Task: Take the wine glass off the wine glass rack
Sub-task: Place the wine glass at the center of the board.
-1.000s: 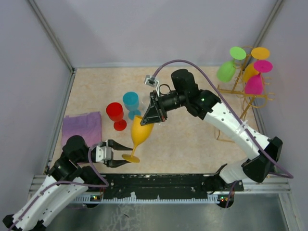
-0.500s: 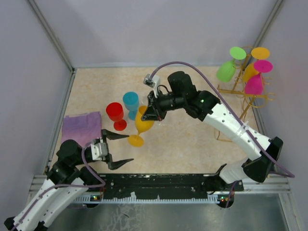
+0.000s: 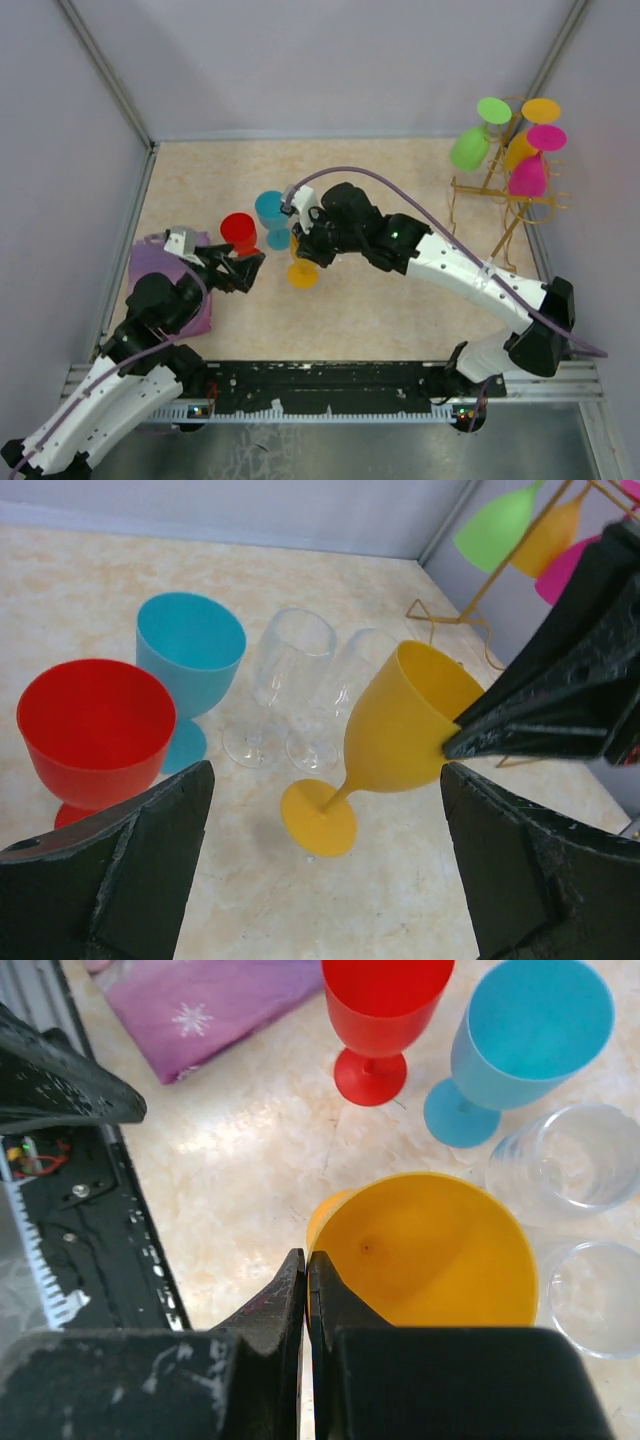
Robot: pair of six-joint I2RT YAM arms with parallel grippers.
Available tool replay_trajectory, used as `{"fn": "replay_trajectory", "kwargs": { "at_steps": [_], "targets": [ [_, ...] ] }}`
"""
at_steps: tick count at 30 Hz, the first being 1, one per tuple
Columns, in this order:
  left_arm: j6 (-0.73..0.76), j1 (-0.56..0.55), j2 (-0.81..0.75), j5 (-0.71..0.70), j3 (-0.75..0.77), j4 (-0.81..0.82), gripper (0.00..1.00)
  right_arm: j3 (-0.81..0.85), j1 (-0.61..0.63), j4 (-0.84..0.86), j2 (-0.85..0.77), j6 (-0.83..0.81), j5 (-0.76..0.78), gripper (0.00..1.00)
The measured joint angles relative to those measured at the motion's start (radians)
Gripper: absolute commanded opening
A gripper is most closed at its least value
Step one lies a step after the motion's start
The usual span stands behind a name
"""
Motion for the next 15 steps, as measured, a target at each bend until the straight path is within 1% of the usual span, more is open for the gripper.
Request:
{"fn": "replay_trajectory", "kwargs": {
  "at_steps": [5, 10, 15],
  "targets": [
    [-0.158, 0.0, 0.143, -0.11, 0.084, -0.064, 1.0, -0.068, 0.03, 0.082, 0.019, -0.01, 0.068, 0.0],
    [-0.219, 0.0, 0.222, -0.166, 0.134, -0.122, 1.0, -0.116, 0.073, 0.166, 0.026, -0.006, 0.106, 0.0],
    [-0.243, 0.016, 0.335, -0.174, 0.229, -0.182, 0.99, -0.154, 0.09, 0.227, 0.026, 0.007, 0.136, 0.0]
  ]
}}
